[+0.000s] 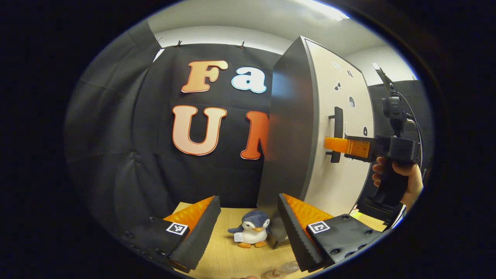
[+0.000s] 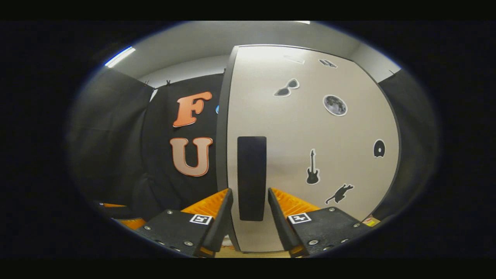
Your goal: Open the cabinet door with the right hand, grasp the bottle in the cabinet with the left hand and place it on the coaster, then close the cabinet door with the right hand.
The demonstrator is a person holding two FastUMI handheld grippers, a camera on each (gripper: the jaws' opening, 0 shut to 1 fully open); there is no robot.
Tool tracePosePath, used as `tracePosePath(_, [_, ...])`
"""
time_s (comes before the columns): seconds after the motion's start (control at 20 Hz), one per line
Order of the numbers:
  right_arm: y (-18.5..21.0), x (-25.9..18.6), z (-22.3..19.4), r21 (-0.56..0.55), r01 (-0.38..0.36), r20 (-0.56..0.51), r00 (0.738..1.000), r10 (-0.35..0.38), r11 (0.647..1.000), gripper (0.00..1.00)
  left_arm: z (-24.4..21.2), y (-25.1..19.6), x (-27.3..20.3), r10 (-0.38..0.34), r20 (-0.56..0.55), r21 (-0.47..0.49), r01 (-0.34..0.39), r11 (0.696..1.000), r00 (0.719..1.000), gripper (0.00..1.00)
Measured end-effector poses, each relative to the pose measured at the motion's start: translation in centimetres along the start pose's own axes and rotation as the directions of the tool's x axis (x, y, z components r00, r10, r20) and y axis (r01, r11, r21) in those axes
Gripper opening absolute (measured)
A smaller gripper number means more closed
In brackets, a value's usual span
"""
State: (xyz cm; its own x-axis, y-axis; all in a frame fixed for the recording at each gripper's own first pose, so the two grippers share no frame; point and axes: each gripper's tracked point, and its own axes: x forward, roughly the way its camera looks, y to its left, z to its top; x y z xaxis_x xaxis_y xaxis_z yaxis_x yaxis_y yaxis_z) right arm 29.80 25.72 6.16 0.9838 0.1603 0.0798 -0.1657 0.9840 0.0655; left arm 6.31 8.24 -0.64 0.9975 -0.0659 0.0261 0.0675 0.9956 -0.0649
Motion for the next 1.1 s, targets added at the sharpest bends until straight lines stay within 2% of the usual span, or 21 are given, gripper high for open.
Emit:
tracePosePath(0.05, [-0.1,-0.8,0.6,-0.027,-0.002,0.020,1.000,0.002,1.000,0.70,0.1,-0.5,-0.5,0.008,0.004,0.001,-0.008,1.000,1.000,0.96])
tracePosePath(0.25, [-0.9,-5.7,2.3,-0.067,-0.005,0.060,0.998,0.009,0.998,0.90,0.6,-2.7,-2.4,0.039,0.016,0.001,-0.039,0.999,0.999,0.96])
tracePosePath(0.7, [-5.4,-15.9,2.9,-0.039,-0.019,0.036,0.999,0.021,0.999,0.96,2.5,-7.6,-8.3,0.088,0.053,0.028,-0.089,0.996,0.995,0.96])
tracePosePath(1.1, [-6.7,-20.5,2.9,-0.014,-0.020,0.027,0.999,0.021,1.000,0.95,3.8,-11.1,-11.3,0.058,0.083,0.088,-0.065,0.994,0.995,0.96])
